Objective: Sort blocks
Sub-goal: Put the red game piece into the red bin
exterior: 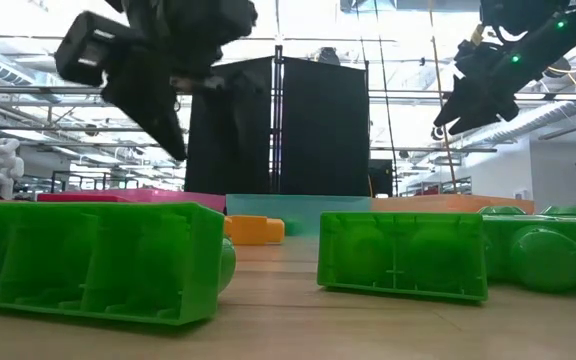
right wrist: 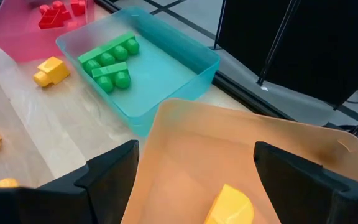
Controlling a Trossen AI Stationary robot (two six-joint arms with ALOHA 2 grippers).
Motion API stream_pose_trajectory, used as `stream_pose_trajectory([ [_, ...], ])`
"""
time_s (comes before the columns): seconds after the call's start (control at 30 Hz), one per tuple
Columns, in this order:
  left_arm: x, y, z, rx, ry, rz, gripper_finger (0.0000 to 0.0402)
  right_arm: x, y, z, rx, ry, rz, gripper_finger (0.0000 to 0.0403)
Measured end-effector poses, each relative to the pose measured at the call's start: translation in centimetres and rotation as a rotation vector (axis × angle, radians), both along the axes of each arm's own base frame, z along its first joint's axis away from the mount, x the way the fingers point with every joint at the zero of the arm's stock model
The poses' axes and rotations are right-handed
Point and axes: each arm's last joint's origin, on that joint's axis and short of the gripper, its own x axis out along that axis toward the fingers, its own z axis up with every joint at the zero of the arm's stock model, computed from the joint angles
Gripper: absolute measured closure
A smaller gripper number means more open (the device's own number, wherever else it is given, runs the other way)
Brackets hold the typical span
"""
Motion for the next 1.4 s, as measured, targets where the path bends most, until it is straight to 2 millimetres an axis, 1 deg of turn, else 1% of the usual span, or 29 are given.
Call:
stream_pose_trajectory([
  [0.17,0.2,-0.2,-1.7,0.023,0.066,-0.119,0.0102,-0.1,0.1,-0.2,0.013,0.019,-0.001,0.0088],
  [0.37,0.1,-0.2,-2.3,0.081,0.063,-0.247,0.0102,-0.2,0.1,-0.3,0.023,0.032,-0.003,0.0088],
  [0.53,-0.5,-0.1,-3.1,0.121,0.078,-0.351,0.0102,-0.2,0.1,-0.3,0.036,0.018,-0.015,0.0088],
  [0.67,-0.5,0.1,-3.4,0.125,0.064,-0.36,0.0102,-0.2,0.1,-0.3,0.037,0.017,-0.016,0.0088],
  [0.77,-0.1,0.0,-3.8,0.127,0.031,-0.377,0.0102,-0.2,0.1,-0.3,0.036,0.016,-0.016,0.0088],
  [0.87,0.4,-0.2,-4.8,0.119,0.025,-0.415,0.0102,-0.2,0.1,-0.3,0.036,0.016,-0.016,0.0088],
  [1.0,0.7,-0.3,-6.5,0.108,0.068,-0.424,0.0102,-0.2,0.1,-0.3,0.036,0.016,-0.016,0.0088],
  [1.1,1.0,-0.4,-7.1,0.108,0.075,-0.449,0.0104,-0.2,0.1,-0.3,0.036,0.016,-0.016,0.0088],
  [1.23,1.0,-0.4,-7.6,0.113,0.086,-0.466,0.0126,-0.2,0.1,-0.3,0.036,0.016,-0.016,0.0088],
  [1.3,0.9,-0.4,-7.6,0.113,0.09,-0.467,0.0149,-0.2,0.1,-0.3,0.036,0.016,-0.016,0.0088],
  [1.4,1.0,-0.4,-7.6,0.115,0.092,-0.466,0.0195,-0.2,0.1,-0.3,0.035,0.016,-0.017,0.0088],
])
